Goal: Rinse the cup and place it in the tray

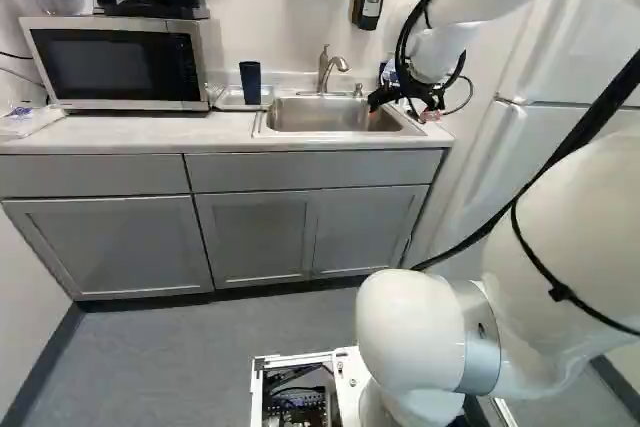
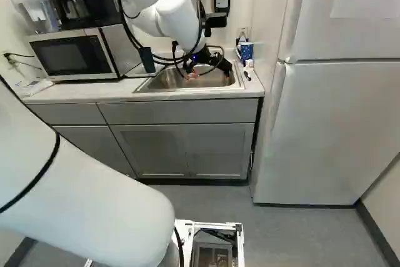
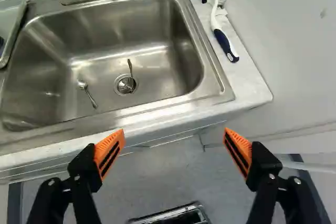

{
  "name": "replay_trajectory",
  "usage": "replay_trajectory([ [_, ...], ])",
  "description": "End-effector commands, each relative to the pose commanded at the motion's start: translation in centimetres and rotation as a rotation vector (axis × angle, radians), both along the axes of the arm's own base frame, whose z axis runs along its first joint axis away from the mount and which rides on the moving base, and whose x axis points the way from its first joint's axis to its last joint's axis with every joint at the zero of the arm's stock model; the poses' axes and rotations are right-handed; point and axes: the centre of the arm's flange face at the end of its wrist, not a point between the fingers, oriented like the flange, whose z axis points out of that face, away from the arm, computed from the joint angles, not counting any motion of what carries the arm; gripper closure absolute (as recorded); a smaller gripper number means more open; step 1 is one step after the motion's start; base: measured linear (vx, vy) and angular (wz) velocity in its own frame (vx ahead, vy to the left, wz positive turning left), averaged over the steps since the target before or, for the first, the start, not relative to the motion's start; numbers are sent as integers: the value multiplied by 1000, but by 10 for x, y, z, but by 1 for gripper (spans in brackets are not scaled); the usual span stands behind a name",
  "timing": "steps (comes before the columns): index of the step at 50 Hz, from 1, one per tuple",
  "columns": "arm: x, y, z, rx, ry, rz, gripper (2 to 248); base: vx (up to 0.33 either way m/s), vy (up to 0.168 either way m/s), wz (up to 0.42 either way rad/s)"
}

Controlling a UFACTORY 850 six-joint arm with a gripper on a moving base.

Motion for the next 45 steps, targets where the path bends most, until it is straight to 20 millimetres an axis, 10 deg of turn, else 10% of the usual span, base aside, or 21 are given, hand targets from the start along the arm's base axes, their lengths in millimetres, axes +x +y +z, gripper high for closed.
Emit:
replay_trajectory([
  [45, -27, 47, -103, -32, -191, 88, 3, 0, 0, 0],
])
